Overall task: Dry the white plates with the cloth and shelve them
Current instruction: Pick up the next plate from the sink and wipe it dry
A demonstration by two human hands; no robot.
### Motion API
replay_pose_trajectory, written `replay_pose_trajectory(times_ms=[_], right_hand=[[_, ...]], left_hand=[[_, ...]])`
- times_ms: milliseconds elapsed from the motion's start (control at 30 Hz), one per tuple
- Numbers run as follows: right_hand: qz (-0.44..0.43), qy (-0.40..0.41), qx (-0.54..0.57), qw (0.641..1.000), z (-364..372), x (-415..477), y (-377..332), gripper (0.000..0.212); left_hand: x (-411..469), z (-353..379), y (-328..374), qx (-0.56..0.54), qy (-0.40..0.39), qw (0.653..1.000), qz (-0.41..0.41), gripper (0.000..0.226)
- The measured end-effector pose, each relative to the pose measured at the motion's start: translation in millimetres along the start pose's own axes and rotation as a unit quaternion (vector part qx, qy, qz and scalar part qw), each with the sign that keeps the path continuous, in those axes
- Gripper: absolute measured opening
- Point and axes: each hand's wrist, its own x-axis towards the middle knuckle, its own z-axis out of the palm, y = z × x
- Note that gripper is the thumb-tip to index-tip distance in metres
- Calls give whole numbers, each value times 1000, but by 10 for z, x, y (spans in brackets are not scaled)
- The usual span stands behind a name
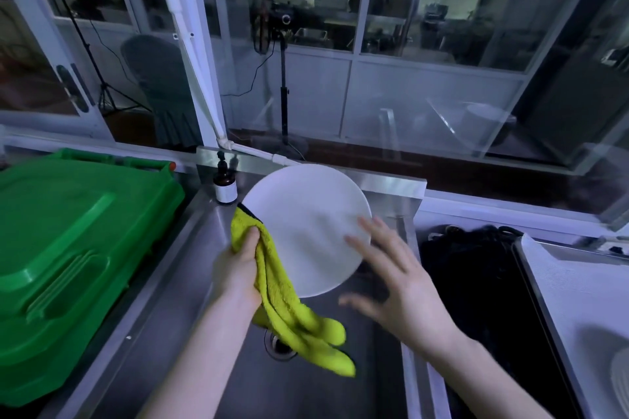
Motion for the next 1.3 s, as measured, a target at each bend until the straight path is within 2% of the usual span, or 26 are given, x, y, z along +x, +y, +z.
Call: replay_pose_trajectory(times_ms=[33, 100, 167, 267, 333, 367, 433, 467, 533, 567, 633, 733, 800, 867, 900, 967, 1100, 1133, 1200, 1300], right_hand=[[-86, -51, -86, 991, -42, -7, 24, 76], [-176, -127, -190, 958, -72, 27, 10, 63], [-221, -133, -204, 944, -53, 46, -32, 46], [-228, -102, -200, 947, -1, 44, -113, 44], [-186, -90, -161, 965, 36, 60, -184, 46], [-142, -93, -108, 980, 65, 74, -229, 48], [-6, -111, 66, 992, 100, 128, -343, 50], [69, -113, 166, 977, 116, 146, -399, 48], [179, -100, 359, 911, 139, 181, -497, 34], [215, -82, 438, 869, 141, 187, -519, 24], [260, -43, 537, 801, 140, 185, -520, 18], [306, -18, 580, 754, 73, 260, -458, 19], [343, -3, 595, 727, 1, 335, -395, 24], [352, 13, 605, 714, -55, 383, -350, 28], [353, 19, 608, 711, -64, 387, -344, 30], [356, 25, 611, 706, -55, 360, -354, 30], [360, 12, 613, 703, -61, 238, -353, 31], [361, 12, 608, 707, -71, 222, -340, 33], [372, 20, 607, 702, -85, 222, -312, 36], [376, 32, 619, 688, -87, 275, -282, 34]], left_hand=[[19, 8, 28, 10, -9, 1000, 5, 31], [39, 38, 49, 27, -24, 999, 20, 28], [0, 74, 76, 46, -45, 997, 36, 26], [-23, 90, 150, 31, -82, 996, 12, 27], [-38, 90, 219, -19, -104, 994, -35, 37], [-58, 106, 240, -36, -110, 992, -45, 40], [-149, 191, 255, -67, -127, 989, -37, 46], [-217, 253, 264, -68, -141, 987, -28, 54], [-313, 369, 246, -1, -162, 985, 60, 80], [-326, 409, 226, 52, -163, 975, 140, 82], [-330, 441, 220, 126, -148, 938, 288, 73], [-299, 442, 143, 208, -150, 882, 395, 76], [-362, 450, 44, 278, -172, 819, 471, 65], [-410, 479, -59, 318, -196, 753, 541, 54], [-402, 492, -75, 320, -208, 737, 558, 52], [-326, 512, -28, 311, -225, 740, 552, 52], [-128, 542, 92, 304, -195, 825, 434, 47], [-136, 536, 82, 312, -193, 836, 408, 48], [-242, 491, 14, 343, -193, 815, 425, 51], [-418, 461, -79, 366, -203, 752, 510, 60]])
